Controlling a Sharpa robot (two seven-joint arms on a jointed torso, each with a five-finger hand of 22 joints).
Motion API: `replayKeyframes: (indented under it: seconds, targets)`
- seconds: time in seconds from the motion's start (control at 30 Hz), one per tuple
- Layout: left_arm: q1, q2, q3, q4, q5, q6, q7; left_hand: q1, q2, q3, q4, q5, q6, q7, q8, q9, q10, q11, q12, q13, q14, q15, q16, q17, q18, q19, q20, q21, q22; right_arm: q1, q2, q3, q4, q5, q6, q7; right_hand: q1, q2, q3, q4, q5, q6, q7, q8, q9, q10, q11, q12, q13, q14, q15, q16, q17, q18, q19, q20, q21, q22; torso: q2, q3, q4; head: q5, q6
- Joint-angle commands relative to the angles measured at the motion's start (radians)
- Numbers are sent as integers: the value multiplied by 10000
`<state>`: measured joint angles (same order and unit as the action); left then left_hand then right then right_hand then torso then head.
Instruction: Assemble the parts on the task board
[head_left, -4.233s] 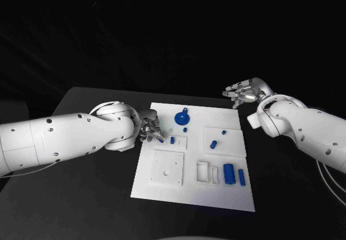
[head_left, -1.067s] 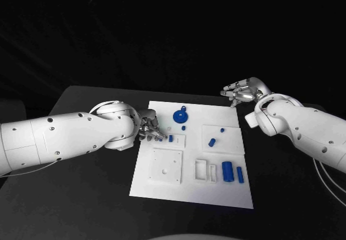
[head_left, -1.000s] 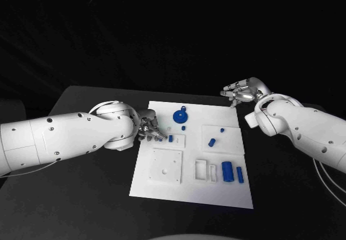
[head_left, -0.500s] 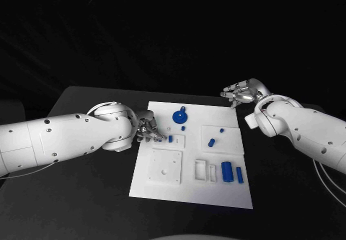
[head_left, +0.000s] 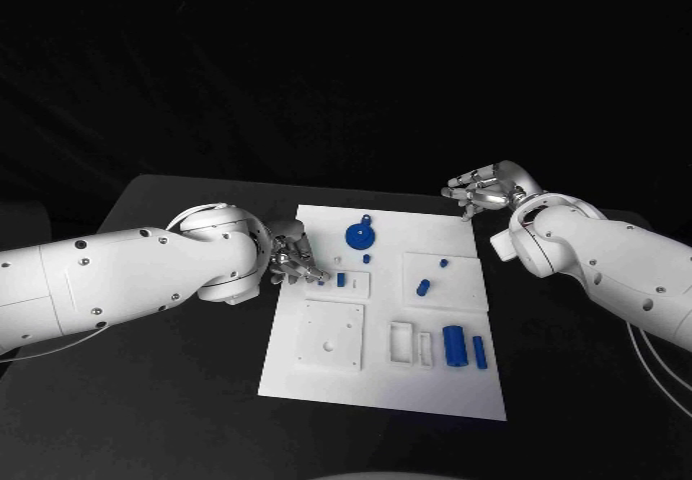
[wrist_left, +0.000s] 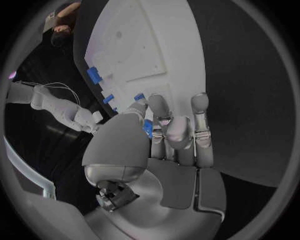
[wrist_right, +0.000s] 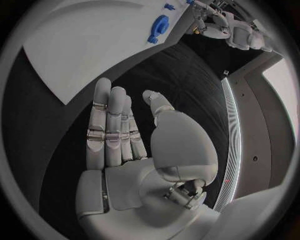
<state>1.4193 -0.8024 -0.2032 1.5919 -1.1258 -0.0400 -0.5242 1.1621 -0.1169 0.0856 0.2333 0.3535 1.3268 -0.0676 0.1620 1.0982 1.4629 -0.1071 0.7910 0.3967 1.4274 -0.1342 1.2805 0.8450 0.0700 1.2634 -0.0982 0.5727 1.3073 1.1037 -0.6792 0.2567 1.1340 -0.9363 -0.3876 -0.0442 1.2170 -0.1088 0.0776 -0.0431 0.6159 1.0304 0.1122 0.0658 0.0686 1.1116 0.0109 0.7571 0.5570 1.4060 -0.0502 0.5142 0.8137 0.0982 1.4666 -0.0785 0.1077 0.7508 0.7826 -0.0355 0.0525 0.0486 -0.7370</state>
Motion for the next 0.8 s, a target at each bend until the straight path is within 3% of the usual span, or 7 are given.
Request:
replayKeyframes:
  seconds: [0.03, 0.2, 0.47, 0.6, 0.63, 0.67, 0.8]
  targets:
    - [2, 5, 54, 46, 556, -124, 14, -121, -265, 7, 334, -616, -39, 48, -7, -55, 487, 4, -7, -16, -18, -25, -56, -41, 8, 31, -92, -46, 173, -8, 5, 6, -8, -16, 80, 91, -92, 46, 1, -80, 56, -60, 1, -27, -3, -78, -21, 27, -14, -57, -10, -29, -20, -120, 131, 86, 49, -26, -2, 4, 7, -7, 49]
    - [3, 15, 109, 26, 874, -280, 48, -619, -706, 7, 585, -2249, -47, 100, -94, -243, 489, 23, -43, -36, -26, -35, -112, -110, -110, 52, -219, -79, 165, -10, 11, 6, -16, -15, 84, 87, -105, 50, 3, -75, 51, -67, 2, -28, -3, -78, -20, 30, -14, -58, -9, -29, -23, -121, 130, 86, 47, -33, 8, -2, -4, -21, 60]
    - [3, -40, 303, -52, 1575, -1081, 534, -996, -877, -92, 609, -2767, -358, 191, -301, -606, 483, 39, -62, -7, -74, -74, -156, -126, -346, 86, -453, -196, 151, -13, 2, 6, -14, -15, 92, 93, -105, 50, 3, -75, 51, -67, 2, -28, -3, -78, -20, 30, -14, -58, -9, -29, -23, -121, 130, 86, 47, -33, 7, -2, -2, -20, 103]
    - [15, -69, 450, -172, 2279, -1733, 1522, -492, -679, -45, 540, -2562, -876, 475, -797, -1573, 141, 225, -745, -179, -802, 32, -1174, -1597, -522, -246, -473, -641, 1, -15, -12, 6, -18, -14, 90, 99, -105, 50, 3, -75, 51, -67, 2, -28, -3, -78, -20, 30, -14, -58, -9, -29, -23, -121, 130, 86, 47, -33, -7, 12, 8, -13, 115]
    - [25, -55, 485, -242, 2586, -1988, 2070, 327, -236, -16, -112, -1439, -1510, 765, -975, -2597, -578, 454, -1479, -475, -1437, 243, -1939, -2213, -610, -669, -303, -1235, -333, -16, -14, 6, -19, -13, 89, 102, -102, 45, -1, -80, 52, -61, 0, -27, -2, -79, -22, 34, -15, -57, -10, -30, -29, -121, 131, 87, 45, -45, -7, 17, 9, -18, 127]
    - [25, -55, 485, -242, 2586, -1988, 2070, 620, -111, 34, -339, -1158, -1767, 867, -981, -3000, -824, 517, -1735, -599, -1618, 314, -2160, -2360, -622, -759, -253, -1397, -439, -16, -14, 6, -19, -13, 89, 102, -102, 45, -1, -80, 52, -61, 0, -27, -2, -79, -22, 34, -15, -57, -10, -30, -29, -121, 131, 87, 45, -45, -7, 17, 9, -18, 127]
    - [51, 111, 538, -524, 3380, -2770, 3861, 2107, 707, 58, -1794, -934, -2257, 1363, -985, -6610, -1330, 895, -3763, -1972, -1617, 601, -2367, -2939, -403, -495, -4, -1925, -843, -16, -14, 6, -29, -3, 87, 109, -93, 40, 0, -88, 52, -63, 0, -28, -3, -80, -22, 33, -15, -59, -10, -30, -30, -121, 131, 87, 45, -46, 2, 5, -4, -40, 164]
